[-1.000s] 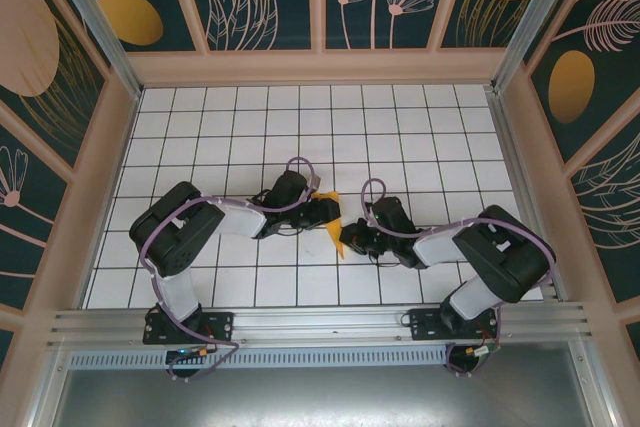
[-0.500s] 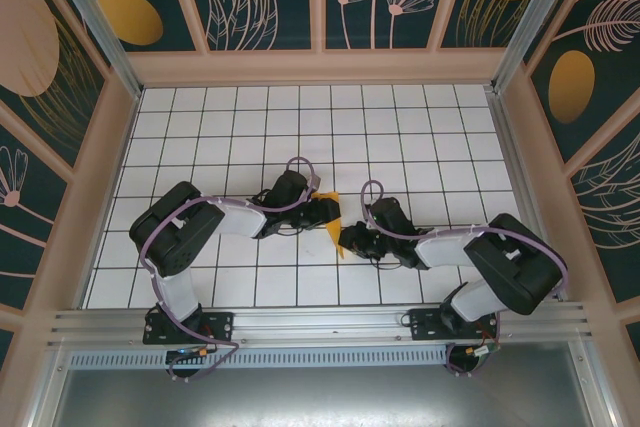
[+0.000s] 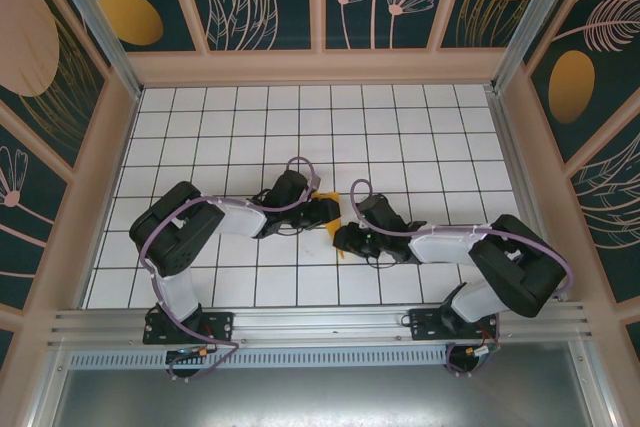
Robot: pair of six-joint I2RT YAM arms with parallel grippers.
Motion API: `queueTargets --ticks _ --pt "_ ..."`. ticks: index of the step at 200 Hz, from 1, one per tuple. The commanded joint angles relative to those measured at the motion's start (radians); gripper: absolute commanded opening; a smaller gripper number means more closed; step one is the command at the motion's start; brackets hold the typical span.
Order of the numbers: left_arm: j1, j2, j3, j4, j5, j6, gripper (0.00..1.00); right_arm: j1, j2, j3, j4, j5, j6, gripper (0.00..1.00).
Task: Fold a paper plane with a square sheet of paper (pick it up from the middle)
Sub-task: Fold the wing for the fifth time at the center of the table.
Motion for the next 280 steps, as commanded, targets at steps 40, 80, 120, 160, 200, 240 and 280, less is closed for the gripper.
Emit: queueTargets --ticks 40,80,120,160,200,240,280 --pt "-0.007 0.046 -0.009 -0.098 -0.048 0.03 0.47 0.015 0.012 0.024 -0.103 0.078 -0.031 0.26" --pt "-0.006 0.047 -0.009 -0.099 -0.048 0.031 0.47 0.016 0.019 0.001 -0.087 0.084 -0.007 0.17" --pt "-0.007 0.047 -0.009 -0.102 -0.049 0.031 0.46 0.017 0.045 -0.021 -0.084 0.089 0.007 0.14" --pt "-0.006 0.047 -0.004 -0.112 -0.051 0.034 0.46 0.023 -0.001 -0.012 -0.08 0.075 0.017 0.19" --pt "-0.006 0.043 -0.007 -0.119 -0.049 0.037 0.46 0.012 -0.098 0.005 -0.072 0.076 0.017 0.22" --pt "-0.007 0.046 -0.007 -0.119 -0.047 0.036 0.46 0.001 -0.08 -0.006 -0.05 0.039 0.014 0.21" --pt "-0.007 0.046 -0.006 -0.118 -0.046 0.035 0.46 0.001 -0.06 -0.031 -0.019 0.026 0.026 0.17"
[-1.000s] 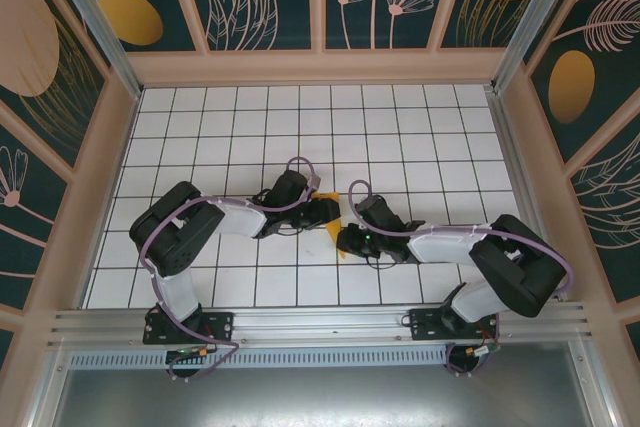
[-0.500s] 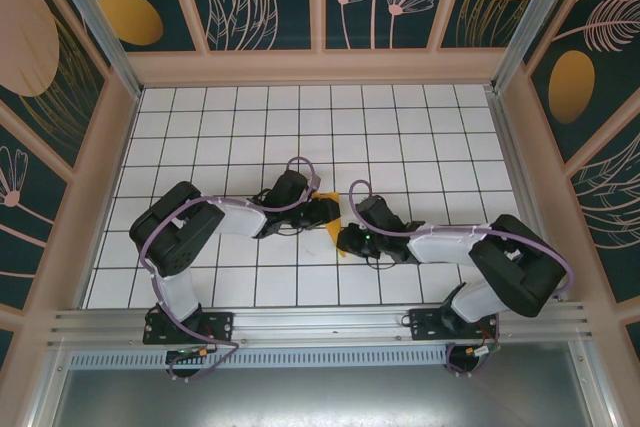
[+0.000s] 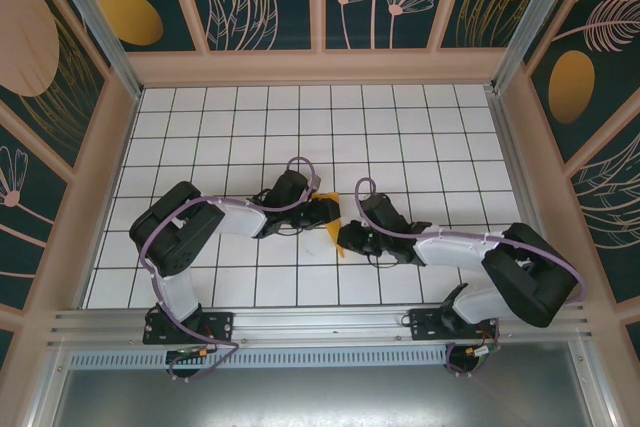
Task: Fold a paper plane with a square sheet of paper (pick it up from the middle)
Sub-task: Fold the wing for the fifth time at the center of the table.
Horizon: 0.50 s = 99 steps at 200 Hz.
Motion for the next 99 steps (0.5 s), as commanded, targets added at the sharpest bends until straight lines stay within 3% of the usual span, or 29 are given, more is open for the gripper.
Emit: queueTargets --ticks 1,40,99 --pt "-0.007 0.046 -0.008 -0.111 -0.042 0.025 0.46 -0.005 0.01 -0.025 0.023 -0.021 0.017 0.17" --pt "-0.007 0.048 -0.008 -0.112 -0.042 0.025 0.46 -0.007 0.018 -0.05 0.042 -0.031 0.026 0.11" --pt "-0.006 0.048 -0.008 -0.114 -0.044 0.022 0.46 -0.007 0.046 -0.038 -0.027 0.008 0.029 0.1"
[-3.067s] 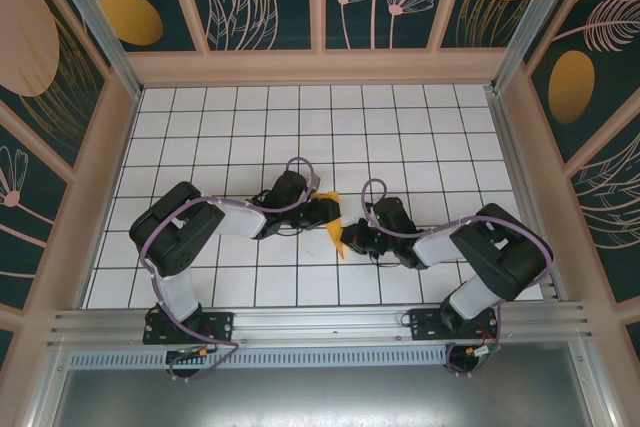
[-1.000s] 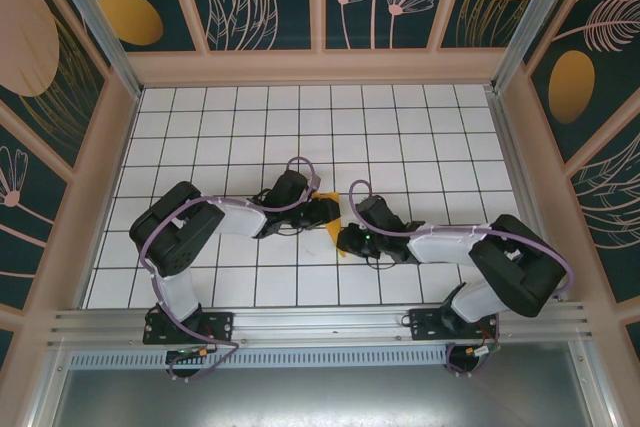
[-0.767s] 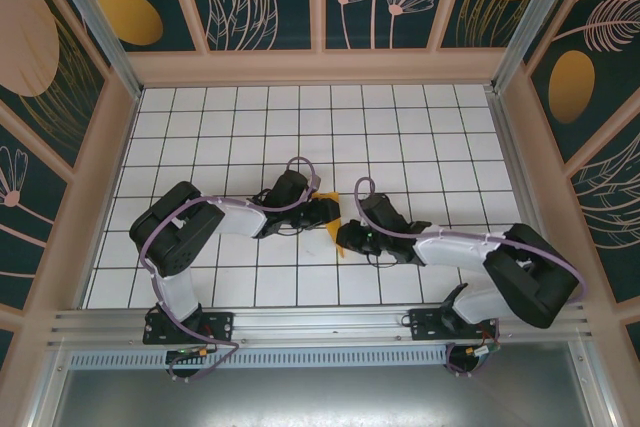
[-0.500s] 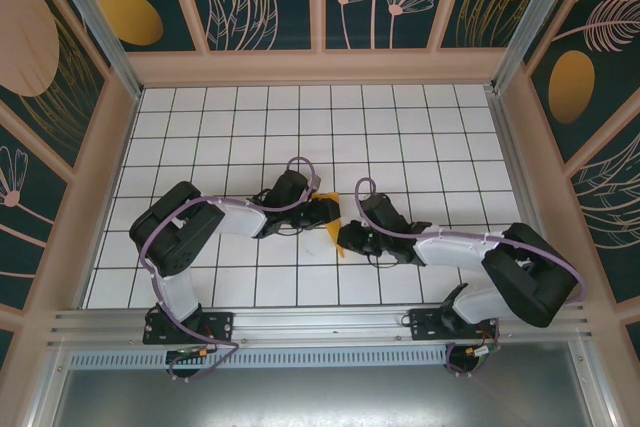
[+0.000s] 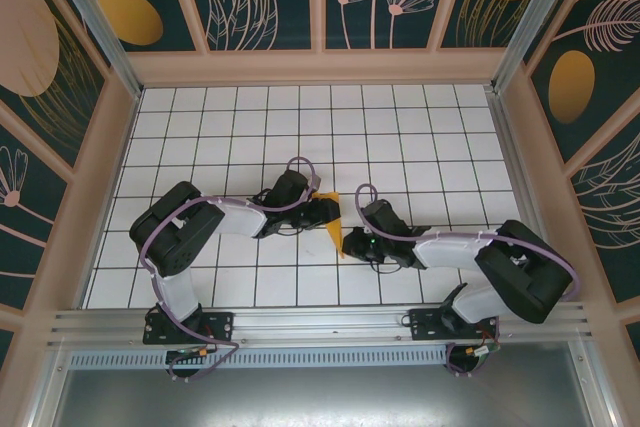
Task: Fold a paper plane with a square sheet of paper (pick it up from the middle)
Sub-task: Fold the wing for the fifth time at the center of the table.
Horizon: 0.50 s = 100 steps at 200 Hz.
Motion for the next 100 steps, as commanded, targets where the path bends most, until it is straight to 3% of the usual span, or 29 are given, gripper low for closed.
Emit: queueTargets --ticks 1,39,100 --pt "-0.006 0.048 -0.01 -0.11 -0.044 0.023 0.46 -0.005 0.016 0.005 -0.051 0.027 0.011 0.1" --pt "-0.007 0.048 -0.011 -0.111 -0.044 0.022 0.46 -0.006 -0.109 0.023 -0.115 0.102 0.011 0.13" --pt "-0.006 0.047 -0.015 -0.11 -0.045 0.021 0.46 -0.008 -0.132 0.018 0.009 0.008 0.018 0.26"
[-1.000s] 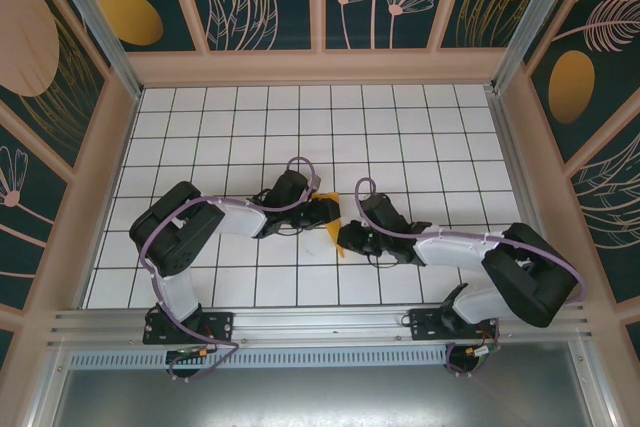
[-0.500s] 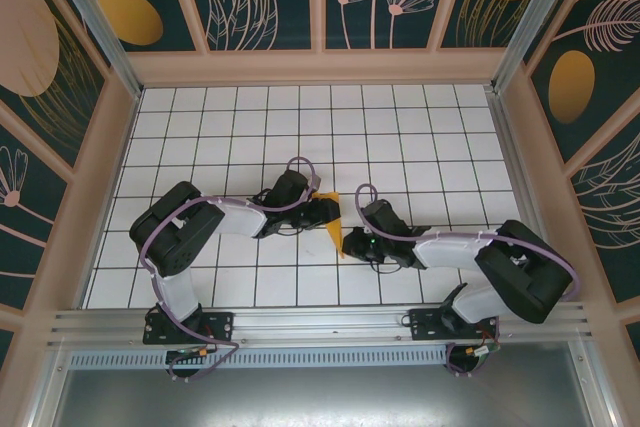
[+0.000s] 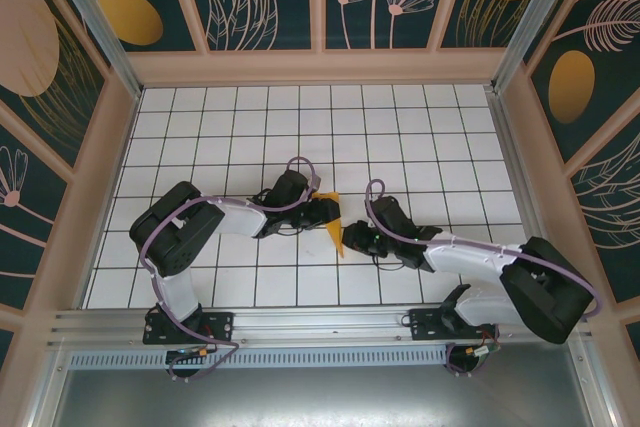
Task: Fold a paper plane with a square sheet of paper (pick it up from the middle)
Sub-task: Fold the wing for the fifth time at the center of the table.
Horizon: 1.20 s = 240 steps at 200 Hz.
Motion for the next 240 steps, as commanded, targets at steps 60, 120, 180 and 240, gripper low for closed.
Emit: queueTargets --ticks 60,120,180,240 --pt "-0.006 0.051 -0.01 -0.117 -0.045 0.027 0.46 0.016 0.049 0.059 0.019 -0.002 0.001 0.34" --pt "-0.006 0.047 -0.012 -0.118 -0.048 0.025 0.46 0.022 0.092 0.086 0.02 -0.011 -0.002 0.36" --pt "-0.007 0.043 -0.015 -0.123 -0.05 0.026 0.45 0.028 0.151 0.1 0.042 -0.032 0.0 0.34" --pt "-0.007 0.042 -0.014 -0.123 -0.048 0.029 0.45 0.029 0.191 0.101 0.036 -0.03 0.0 0.23"
